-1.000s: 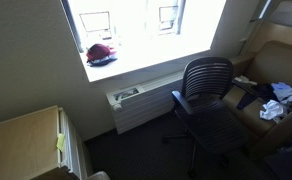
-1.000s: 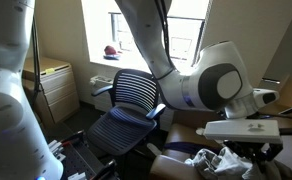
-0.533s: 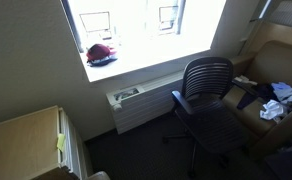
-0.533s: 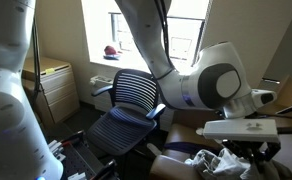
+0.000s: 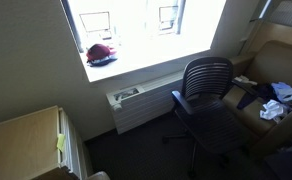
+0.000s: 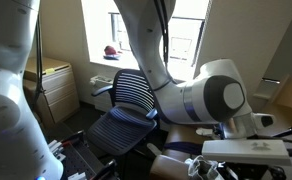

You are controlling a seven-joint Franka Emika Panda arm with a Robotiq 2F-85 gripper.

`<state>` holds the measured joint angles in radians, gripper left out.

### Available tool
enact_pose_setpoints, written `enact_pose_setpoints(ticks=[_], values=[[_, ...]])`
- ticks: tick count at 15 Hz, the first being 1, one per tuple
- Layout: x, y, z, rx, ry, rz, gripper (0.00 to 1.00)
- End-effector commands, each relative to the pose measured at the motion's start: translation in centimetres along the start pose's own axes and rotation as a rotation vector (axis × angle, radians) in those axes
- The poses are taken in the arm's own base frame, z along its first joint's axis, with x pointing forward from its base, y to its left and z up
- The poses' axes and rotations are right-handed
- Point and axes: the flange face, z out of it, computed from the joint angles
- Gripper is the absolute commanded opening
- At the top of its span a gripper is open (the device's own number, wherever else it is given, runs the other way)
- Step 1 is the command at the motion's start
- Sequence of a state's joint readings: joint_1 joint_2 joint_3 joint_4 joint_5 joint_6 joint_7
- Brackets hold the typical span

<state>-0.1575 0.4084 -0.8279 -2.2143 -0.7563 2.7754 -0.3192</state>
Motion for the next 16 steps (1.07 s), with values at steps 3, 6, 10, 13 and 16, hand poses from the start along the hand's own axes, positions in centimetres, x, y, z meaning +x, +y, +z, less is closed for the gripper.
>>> enact_pose_setpoints(ticks=[3,6,10,13,16], values=[[0.1,0.1,-0.1,-0.001,-0.001,-0.002,0.31],[0.2,-0.4,0.1,0.007,-0.01,-0.008,0.58],[-1.2,-2.8,2.0,0.02,-0.126,-0.148,0.75],[-1.1,-2.7,2.0,0.015,-0.133,-0.143,0.52],[-1.3,-2.9,2.2,0.017,-0.141,-0.153,0.7]])
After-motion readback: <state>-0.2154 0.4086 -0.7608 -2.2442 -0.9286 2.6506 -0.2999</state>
